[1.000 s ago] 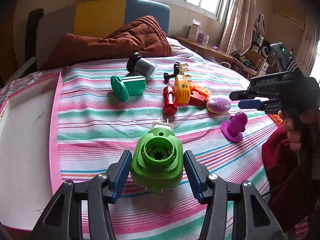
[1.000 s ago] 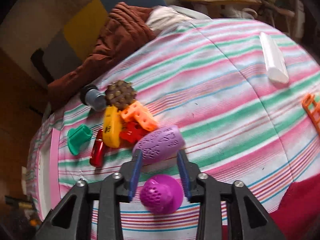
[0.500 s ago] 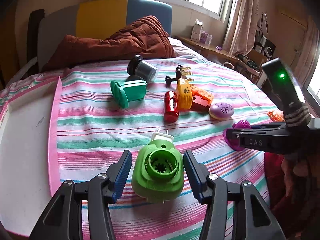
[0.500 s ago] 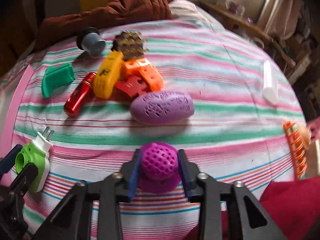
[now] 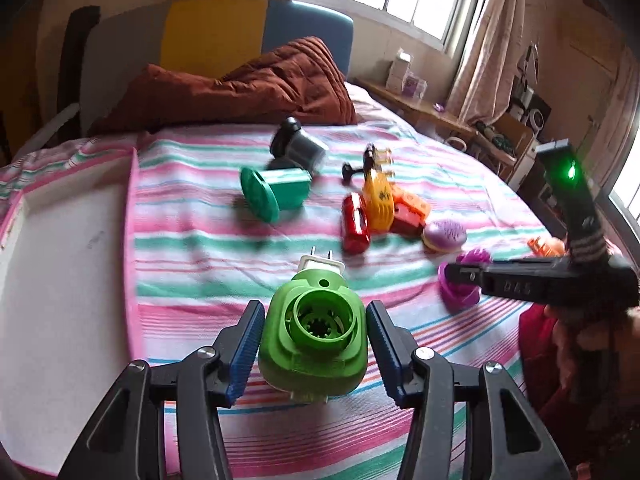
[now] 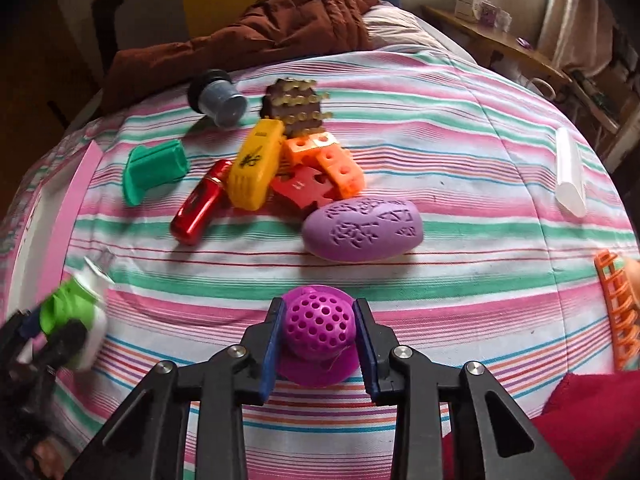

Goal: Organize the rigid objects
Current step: 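Release the green piece in the tray with the left tool while the right tool holds the magenta toy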

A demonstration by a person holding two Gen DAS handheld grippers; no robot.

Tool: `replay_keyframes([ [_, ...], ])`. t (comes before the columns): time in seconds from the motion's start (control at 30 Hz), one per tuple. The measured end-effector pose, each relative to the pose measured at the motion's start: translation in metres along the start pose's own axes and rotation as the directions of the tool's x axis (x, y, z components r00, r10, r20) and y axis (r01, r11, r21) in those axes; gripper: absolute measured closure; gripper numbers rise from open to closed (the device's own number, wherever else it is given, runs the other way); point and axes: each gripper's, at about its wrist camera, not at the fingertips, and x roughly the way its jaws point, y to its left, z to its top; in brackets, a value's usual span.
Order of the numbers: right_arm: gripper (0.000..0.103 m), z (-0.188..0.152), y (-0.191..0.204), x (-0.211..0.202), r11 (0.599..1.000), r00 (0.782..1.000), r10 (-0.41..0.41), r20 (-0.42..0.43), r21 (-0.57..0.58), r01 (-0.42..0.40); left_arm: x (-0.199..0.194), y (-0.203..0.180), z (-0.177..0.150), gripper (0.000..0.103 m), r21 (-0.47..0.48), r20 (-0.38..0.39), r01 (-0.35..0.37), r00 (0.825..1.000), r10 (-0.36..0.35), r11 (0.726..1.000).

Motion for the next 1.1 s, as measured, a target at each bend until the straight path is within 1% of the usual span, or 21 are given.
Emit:
replay_keyframes([
  [0.13,0.069,-0.001,0.005,0.001,1.0,1.0,0.019,-0.011,-0.023,-0.019,-0.018,0.011,0.012,0.05,-0.009,0.042,-0.002,0.999,0.002,1.0],
  [0.23,0.069,-0.002,0.007,0.002,0.999,1.0,0.011,-0.015,-0.039,-0.012,-0.033,0.029,0.024,0.05,-0.033,0.074,-0.014,0.997,0.017,0.999],
  [0.33,0.069,-0.002,0.009,0.004,0.999,1.0,0.015,-0.02,-0.049,-0.016,-0.042,0.055,0.035,0.05,-0.061,0.091,-0.052,0.994,0.057,0.997],
  [0.37,0.069,-0.003,0.011,0.003,0.998,1.0,0.016,-0.019,-0.054,-0.017,-0.044,0.066,0.039,0.05,-0.072,0.09,-0.075,0.993,0.082,0.995],
  [0.47,0.069,-0.003,0.013,0.003,0.998,1.0,0.009,-0.019,-0.068,-0.01,-0.046,0.1,0.049,0.05,-0.112,0.075,-0.133,0.987,0.142,0.985],
  [0.6,0.069,-0.004,0.016,0.005,0.997,1.0,-0.003,-0.02,-0.082,0.001,-0.04,0.151,0.056,0.05,-0.177,0.042,-0.209,0.975,0.219,0.962],
  [0.63,0.069,-0.004,0.016,0.004,0.997,1.0,0.0,-0.019,-0.083,-0.002,-0.038,0.161,0.057,0.05,-0.191,0.03,-0.218,0.973,0.228,0.957],
  [0.67,0.069,-0.003,0.017,0.003,0.996,1.0,0.006,-0.016,-0.083,-0.007,-0.033,0.178,0.059,0.05,-0.212,0.003,-0.235,0.971,0.241,0.949],
  [0.77,0.069,-0.002,0.021,-0.001,0.995,1.0,0.011,0.012,-0.104,-0.01,-0.022,0.212,0.059,0.05,-0.256,-0.048,-0.279,0.96,0.276,0.925],
  [0.87,0.069,-0.002,0.026,-0.006,0.992,0.999,0.002,0.035,-0.129,0.003,-0.016,0.232,0.061,0.05,-0.261,-0.073,-0.328,0.944,0.32,0.908],
  [0.93,0.069,-0.002,0.028,-0.008,0.993,0.999,0.003,0.033,-0.118,0.001,-0.015,0.24,0.063,0.05,-0.276,-0.078,-0.337,0.941,0.328,0.9],
  [1.03,0.069,-0.003,0.033,-0.01,0.996,1.0,0.027,0.011,-0.09,-0.026,-0.008,0.248,0.066,0.05,-0.283,-0.099,-0.347,0.938,0.332,0.894],
  [1.1,0.069,-0.003,0.043,-0.014,0.995,0.999,0.048,0.008,-0.093,-0.047,-0.003,0.252,0.07,0.05,-0.282,-0.108,-0.368,0.93,0.352,0.886],
])
